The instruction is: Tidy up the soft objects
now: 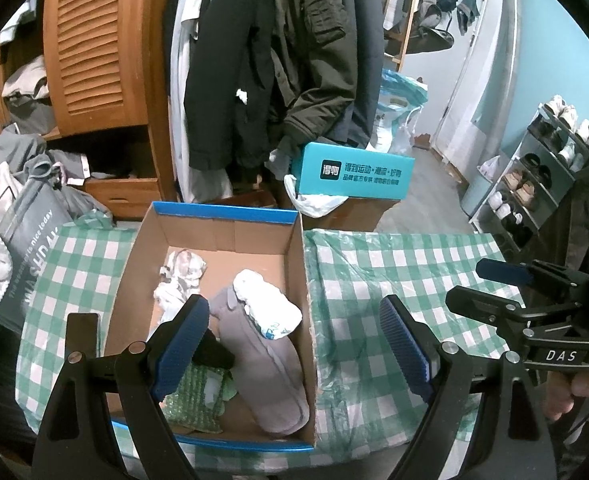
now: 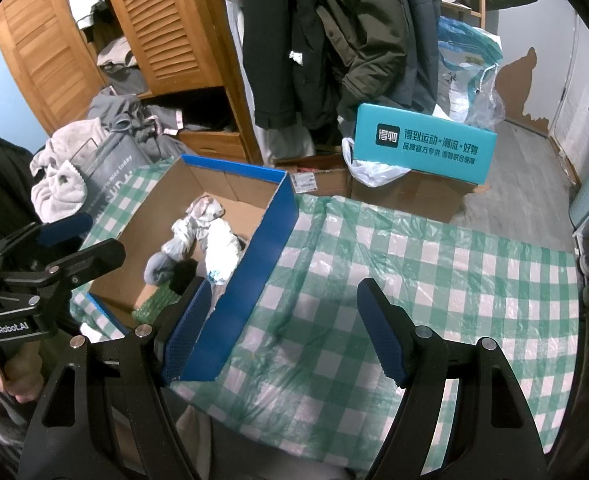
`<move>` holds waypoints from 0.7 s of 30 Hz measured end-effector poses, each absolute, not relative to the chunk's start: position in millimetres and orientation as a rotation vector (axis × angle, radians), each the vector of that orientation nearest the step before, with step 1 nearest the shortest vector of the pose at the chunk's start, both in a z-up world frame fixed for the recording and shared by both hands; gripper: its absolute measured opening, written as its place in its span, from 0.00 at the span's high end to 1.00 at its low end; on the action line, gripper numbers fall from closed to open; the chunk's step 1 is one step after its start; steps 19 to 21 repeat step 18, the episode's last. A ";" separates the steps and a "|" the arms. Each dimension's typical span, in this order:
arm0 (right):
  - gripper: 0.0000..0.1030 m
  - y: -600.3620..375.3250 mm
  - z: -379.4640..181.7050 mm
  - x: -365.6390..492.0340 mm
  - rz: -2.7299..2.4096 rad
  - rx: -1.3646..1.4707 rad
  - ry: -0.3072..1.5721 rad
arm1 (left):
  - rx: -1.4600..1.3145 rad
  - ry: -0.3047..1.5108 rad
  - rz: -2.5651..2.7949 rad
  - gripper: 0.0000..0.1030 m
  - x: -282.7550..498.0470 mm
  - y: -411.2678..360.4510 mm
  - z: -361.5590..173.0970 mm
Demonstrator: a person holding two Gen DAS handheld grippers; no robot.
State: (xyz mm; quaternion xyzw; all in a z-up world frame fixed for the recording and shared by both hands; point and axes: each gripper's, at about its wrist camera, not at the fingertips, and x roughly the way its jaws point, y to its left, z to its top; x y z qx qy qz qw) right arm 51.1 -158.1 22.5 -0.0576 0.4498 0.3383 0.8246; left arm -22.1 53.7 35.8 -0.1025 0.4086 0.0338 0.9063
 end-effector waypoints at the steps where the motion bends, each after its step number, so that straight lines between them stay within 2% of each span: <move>1: 0.27 -157.5 23.0 50.9 0.719 -0.123 0.956 | -0.215 0.845 0.068 0.14 -21.7 54.5 35.8; 21: 0.27 -157.5 23.6 51.3 0.720 -0.123 0.957 | -0.211 0.849 0.056 0.14 -19.0 52.5 37.2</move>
